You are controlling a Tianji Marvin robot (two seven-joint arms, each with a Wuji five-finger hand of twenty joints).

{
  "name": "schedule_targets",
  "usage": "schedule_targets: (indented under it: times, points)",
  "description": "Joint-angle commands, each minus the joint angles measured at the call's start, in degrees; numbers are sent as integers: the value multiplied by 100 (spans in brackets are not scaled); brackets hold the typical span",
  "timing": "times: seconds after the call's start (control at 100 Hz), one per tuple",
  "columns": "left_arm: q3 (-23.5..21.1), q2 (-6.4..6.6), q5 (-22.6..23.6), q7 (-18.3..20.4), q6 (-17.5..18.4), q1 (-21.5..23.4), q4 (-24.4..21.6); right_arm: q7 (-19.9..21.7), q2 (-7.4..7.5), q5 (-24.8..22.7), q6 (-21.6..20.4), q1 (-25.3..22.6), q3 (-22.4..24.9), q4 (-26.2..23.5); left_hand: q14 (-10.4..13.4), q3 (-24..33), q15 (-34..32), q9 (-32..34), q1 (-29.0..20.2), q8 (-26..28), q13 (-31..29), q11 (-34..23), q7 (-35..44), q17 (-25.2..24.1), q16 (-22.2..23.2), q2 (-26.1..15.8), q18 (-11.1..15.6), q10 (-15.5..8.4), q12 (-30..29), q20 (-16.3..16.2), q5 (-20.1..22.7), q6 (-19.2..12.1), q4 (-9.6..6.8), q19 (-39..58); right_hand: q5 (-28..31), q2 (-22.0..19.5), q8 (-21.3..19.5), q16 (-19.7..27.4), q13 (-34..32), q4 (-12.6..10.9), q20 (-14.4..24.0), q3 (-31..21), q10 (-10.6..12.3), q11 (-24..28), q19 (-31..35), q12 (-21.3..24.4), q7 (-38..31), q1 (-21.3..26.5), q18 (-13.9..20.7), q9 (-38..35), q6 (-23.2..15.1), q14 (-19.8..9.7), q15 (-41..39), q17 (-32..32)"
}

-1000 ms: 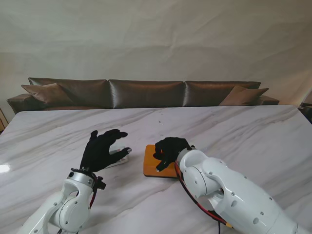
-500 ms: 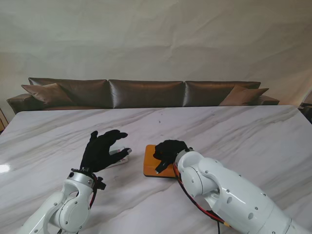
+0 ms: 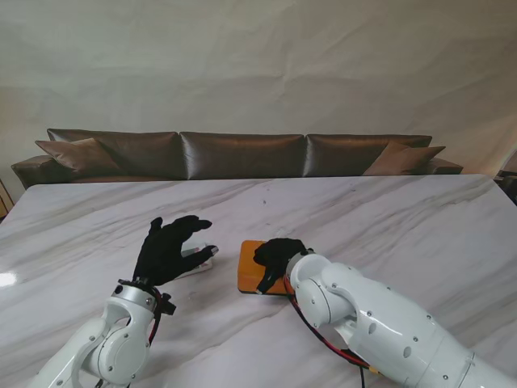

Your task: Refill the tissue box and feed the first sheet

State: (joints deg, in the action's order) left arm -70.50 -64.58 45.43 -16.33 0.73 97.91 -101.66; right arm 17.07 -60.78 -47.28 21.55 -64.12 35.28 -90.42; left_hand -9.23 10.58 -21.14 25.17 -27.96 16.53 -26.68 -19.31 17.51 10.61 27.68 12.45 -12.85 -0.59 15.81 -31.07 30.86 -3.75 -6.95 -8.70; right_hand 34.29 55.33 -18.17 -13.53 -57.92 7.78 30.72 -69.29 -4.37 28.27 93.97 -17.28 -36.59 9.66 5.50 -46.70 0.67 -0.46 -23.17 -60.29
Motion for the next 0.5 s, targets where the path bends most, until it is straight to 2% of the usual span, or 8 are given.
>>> schedule_targets:
  times: [0.0,0.17,0.27,0.39,0.49]
  points:
    - [-13,-24,-16,78,-8,20,-29,140,-13,-83,39,56,-121,65,72,-130,66,247,-86,59,139,39,-103,-140,-51,-193,-147,-108,5,-9,19,-51,-76,6794,186,261,-25,-131,-240,167,-69,-188,90,123,648,-40,-123,-122,1507,-152,-161,370,-276,-209]
    - [-28,-26,-23,71,1,27,-30,152,-12,-332,244,203,-426,131,72,-132,68,251,-83,59,138,33,-103,-140,-51,-192,-149,-103,8,-11,17,-47,-77,6794,417,581,-297,-426,-639,241,-78,-323,254,303,782,-436,-302,-45,1724,-459,-435,219,-745,-345]
    - [-42,-29,-25,53,11,38,-31,127,-20,-476,421,264,-596,147,75,-131,66,258,-83,60,136,29,-101,-136,-50,-191,-152,-109,10,-12,23,-50,-78,6795,574,809,-600,-890,-945,287,-86,-408,409,569,882,-836,-490,86,1840,-671,-676,90,-1290,-415]
    - [-55,-31,-23,35,20,53,-35,20,-44,-682,635,308,-772,186,70,-129,66,264,-82,59,137,27,-103,-133,-50,-192,-151,-106,11,-14,18,-51,-79,6798,899,1091,-1189,-1734,-1282,292,-107,-512,728,1397,1057,-1686,-1055,444,1985,-1054,-1033,-90,-2483,-576]
    - [-66,-33,-24,22,31,66,-43,-154,-88,-707,790,293,-819,233,70,-129,67,259,-90,60,141,27,-103,-137,-50,-196,-145,-113,12,-13,19,-46,-77,6794,1202,1103,-1624,-2074,-1515,241,-142,-504,923,2033,1163,-2328,-1594,790,1999,-1415,-1334,-172,-3246,-688]
